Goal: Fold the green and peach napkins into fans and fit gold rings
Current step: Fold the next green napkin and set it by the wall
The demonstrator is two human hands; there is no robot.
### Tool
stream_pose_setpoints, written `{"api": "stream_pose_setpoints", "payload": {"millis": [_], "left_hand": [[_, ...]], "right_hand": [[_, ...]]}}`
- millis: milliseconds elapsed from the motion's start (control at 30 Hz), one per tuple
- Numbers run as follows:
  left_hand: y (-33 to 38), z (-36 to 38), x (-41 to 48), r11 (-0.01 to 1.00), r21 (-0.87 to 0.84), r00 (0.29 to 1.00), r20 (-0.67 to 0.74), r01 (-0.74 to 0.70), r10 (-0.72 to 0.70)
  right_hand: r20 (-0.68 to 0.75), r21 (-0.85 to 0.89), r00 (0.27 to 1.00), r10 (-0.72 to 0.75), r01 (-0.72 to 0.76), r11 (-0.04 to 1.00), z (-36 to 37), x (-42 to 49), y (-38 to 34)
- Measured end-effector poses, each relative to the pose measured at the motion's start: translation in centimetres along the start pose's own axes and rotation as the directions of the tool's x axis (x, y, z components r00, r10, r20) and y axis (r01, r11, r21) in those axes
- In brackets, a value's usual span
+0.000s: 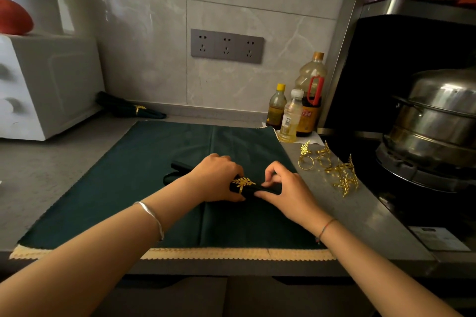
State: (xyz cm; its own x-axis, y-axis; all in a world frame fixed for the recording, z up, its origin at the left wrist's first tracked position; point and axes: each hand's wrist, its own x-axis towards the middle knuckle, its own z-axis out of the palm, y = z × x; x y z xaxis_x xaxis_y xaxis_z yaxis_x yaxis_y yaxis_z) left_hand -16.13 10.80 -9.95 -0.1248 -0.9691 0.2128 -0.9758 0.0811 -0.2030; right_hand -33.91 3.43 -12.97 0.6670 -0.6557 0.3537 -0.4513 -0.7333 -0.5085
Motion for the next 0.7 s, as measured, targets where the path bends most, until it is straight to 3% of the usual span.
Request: {"api": "stream_pose_setpoints", "payload": {"millis": [133,267,400,533,600,700], "left_hand": [[-1.9,-0.2,-0.8,0.998,0.068,0.997,0.077,-0.016,0.011],[-6.1,-0.5,-3.1,0.998,0.019,0.997,0.037,0.064,-0.065],[-9.1,0.1,-4.8,0.972,-0.179,0.988,0.023,0.155,-0.154],[-12.7,1.8,-6.7,0.849,-0.482,0.97,0.011,0.217,-0.242],[-15.5,3.3,-7.5,0.776,-0.54,0.931,0.043,0.326,-0.362],[-20.6,5.7,-8.6,0.717,-0.414,0.813,0.115,0.561,-0.57]], "right_hand": [[0.109,-0.018,0.994,0.033,-0.031,0.999,0.7,0.7,-0.4],[0.203,0.022,0.977,0.065,-0.071,0.997,1.6,0.9,-0.5],[0.171,0.038,0.984,0.042,-0.049,0.998,3.1,1.7,-1.8],[0.128,0.034,0.992,0.021,-0.025,0.999,4.3,3.2,-2.4],[0.118,0.069,0.993,0.028,-0.036,0.997,4.9,4.4,-2.6],[0.09,0.173,0.995,0.048,-0.063,0.983,5.5,7.6,-3.2]]}}
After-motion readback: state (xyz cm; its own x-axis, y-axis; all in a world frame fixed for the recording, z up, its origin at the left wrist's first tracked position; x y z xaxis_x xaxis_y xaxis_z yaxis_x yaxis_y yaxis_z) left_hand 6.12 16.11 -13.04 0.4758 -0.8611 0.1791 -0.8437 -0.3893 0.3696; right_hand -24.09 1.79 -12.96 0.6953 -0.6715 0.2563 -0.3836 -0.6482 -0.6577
